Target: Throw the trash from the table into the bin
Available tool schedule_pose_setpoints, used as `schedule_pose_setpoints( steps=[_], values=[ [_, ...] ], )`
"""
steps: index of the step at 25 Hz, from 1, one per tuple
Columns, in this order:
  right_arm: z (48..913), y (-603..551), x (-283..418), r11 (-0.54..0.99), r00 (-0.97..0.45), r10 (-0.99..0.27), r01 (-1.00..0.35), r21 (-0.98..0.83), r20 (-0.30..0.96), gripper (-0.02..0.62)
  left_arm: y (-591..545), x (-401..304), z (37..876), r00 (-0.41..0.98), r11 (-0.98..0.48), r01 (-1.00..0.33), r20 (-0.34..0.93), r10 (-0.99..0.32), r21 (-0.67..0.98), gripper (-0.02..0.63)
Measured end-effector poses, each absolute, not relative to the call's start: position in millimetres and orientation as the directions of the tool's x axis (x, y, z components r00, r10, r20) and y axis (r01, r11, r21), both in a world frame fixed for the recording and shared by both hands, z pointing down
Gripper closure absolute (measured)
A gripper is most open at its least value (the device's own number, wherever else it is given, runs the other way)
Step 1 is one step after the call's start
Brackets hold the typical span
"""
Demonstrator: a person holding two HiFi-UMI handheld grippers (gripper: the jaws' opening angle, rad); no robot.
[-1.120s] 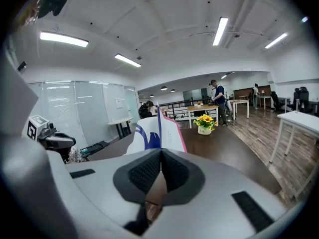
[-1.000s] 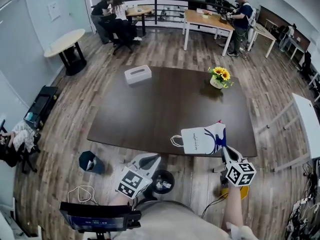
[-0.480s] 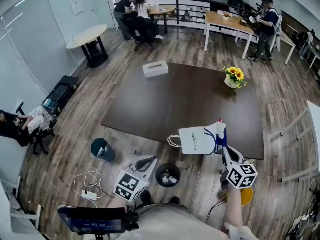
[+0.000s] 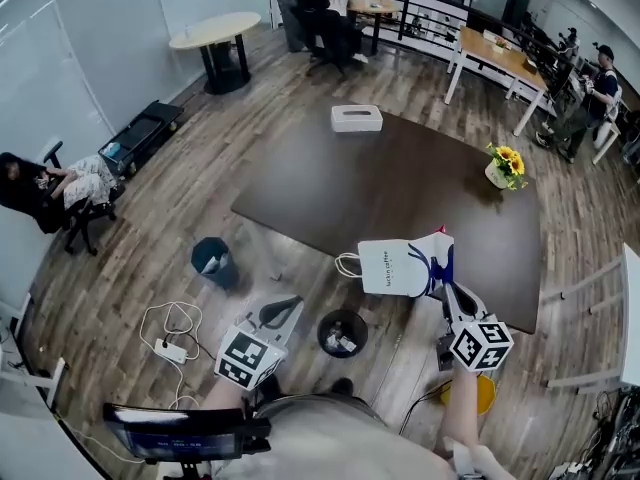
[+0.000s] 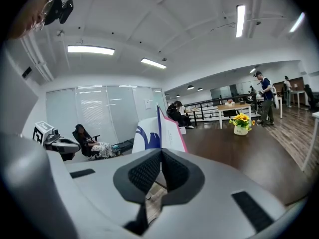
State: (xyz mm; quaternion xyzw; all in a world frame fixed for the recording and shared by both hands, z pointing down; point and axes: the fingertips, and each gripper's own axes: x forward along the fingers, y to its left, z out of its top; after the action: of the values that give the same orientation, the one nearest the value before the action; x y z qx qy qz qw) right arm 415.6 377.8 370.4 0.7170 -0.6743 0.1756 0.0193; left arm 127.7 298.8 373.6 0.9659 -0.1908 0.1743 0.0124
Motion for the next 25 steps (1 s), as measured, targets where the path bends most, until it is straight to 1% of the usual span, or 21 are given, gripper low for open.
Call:
schedule_pose_setpoints(
  steps=[5,9,12,16,20,25],
  values=[
    [350,336,328,-0.067,0.016,-0.954,-0.985,-0.159,0.299,0.58,259,44,366,0.874,-0.917,-0.398,0.299,-0.382,-0.008,0.592],
    [351,325,288,-0.05,0.009,-0.958,-0.989,-0.137,0.287,0.58,247,6,376,0.879,-0.912,-0.409,0.263,-0.398,-0.012,0.592],
    [342,292,226,-0.043,0.009,-0.957,-0.993,-0.11,0.29,0.58,212,-48,371,0.887,-0.913,-0.407,0.234,-0.397,-0.004,0.592],
    [344,241,151,0.017,-0.047,-0.943,-0.996,-0.092,0.33,0.58,171,-120,371,0.871,-0.89,-0.454,0.226,-0.436,0.033,0.592],
    [352,212,114,0.052,-0.08,-0.931,-0.995,-0.086,0.356,0.58,148,-162,376,0.852,-0.867,-0.496,0.221,-0.475,0.05,0.592],
    [360,179,88,0.074,-0.102,-0.916,-0.993,-0.088,0.388,0.58,126,-194,390,0.833,-0.84,-0.535,0.223,-0.506,0.093,0.592]
  ],
)
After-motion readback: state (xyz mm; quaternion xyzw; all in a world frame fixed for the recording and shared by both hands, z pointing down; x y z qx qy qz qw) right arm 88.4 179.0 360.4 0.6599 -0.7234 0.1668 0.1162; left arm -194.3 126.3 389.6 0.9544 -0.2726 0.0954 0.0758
